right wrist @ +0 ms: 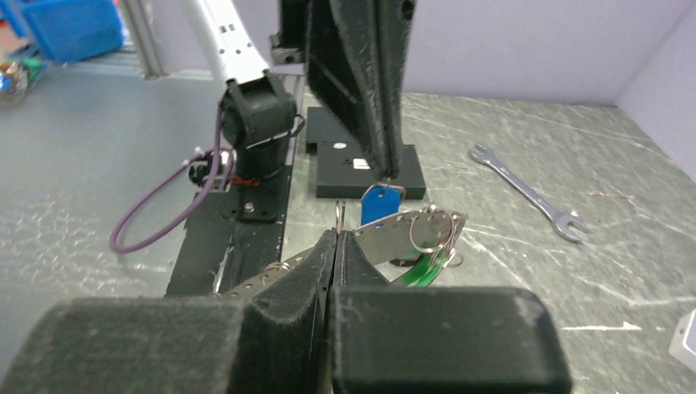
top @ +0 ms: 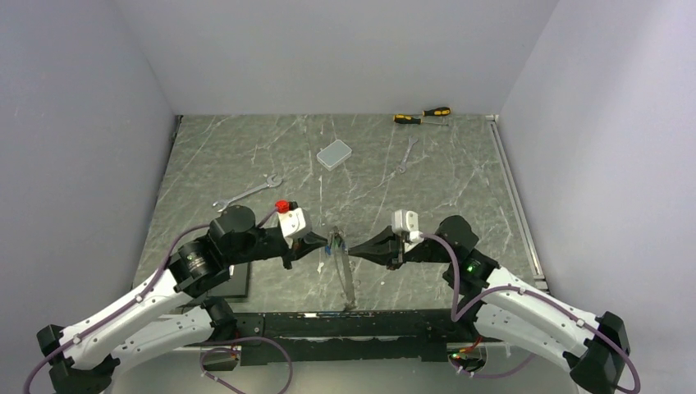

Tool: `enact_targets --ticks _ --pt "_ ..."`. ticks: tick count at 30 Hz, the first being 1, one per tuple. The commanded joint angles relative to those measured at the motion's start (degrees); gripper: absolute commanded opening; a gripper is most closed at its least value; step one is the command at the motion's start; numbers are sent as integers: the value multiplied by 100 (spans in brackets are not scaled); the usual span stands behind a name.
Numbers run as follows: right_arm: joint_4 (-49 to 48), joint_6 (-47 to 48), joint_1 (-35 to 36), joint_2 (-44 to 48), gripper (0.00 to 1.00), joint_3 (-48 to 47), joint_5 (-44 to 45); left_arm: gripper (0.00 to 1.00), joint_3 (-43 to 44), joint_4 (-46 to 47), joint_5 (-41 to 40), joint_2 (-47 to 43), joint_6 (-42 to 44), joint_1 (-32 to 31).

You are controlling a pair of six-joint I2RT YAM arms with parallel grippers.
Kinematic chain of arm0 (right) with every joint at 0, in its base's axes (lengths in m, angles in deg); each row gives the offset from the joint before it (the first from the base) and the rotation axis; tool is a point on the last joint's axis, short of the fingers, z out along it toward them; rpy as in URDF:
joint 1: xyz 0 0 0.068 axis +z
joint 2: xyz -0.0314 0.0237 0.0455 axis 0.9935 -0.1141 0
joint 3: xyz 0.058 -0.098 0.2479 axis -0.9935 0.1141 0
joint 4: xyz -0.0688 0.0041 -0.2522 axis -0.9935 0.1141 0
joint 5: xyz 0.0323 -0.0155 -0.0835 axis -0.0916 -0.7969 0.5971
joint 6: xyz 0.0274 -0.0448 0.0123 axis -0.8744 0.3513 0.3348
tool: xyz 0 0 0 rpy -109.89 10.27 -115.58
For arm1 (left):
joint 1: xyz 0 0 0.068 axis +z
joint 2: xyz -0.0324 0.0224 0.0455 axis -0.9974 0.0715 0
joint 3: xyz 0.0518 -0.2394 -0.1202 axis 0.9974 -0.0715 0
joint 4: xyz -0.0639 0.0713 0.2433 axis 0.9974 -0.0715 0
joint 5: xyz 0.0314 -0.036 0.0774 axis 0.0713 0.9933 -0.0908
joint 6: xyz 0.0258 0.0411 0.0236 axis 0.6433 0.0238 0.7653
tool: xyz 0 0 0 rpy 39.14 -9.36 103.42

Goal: Put the keys on the keyring

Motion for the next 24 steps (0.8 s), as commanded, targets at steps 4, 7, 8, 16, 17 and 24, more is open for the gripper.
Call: enact_targets --ticks 4,7,8,16,17,24 --pt "-394 816 317 195 0 102 -286 0 397 183 1016 -100 740 -19" --pt "-579 1256 627 385 0 316 227 0 422 196 1256 -64 754 -20" --pt "-698 1419 759 465 0 416 577 0 420 193 1329 -53 776 -20" --pt "-939 3438 2229 619 0 830 3353 0 283 436 1670 -36 1377 -19" --pt "-866 3598 2346 568 0 775 3561 0 220 502 1543 -47 1478 -19" --pt "-1062 4682 2924 394 0 898 4388 0 136 159 931 185 1968 -24"
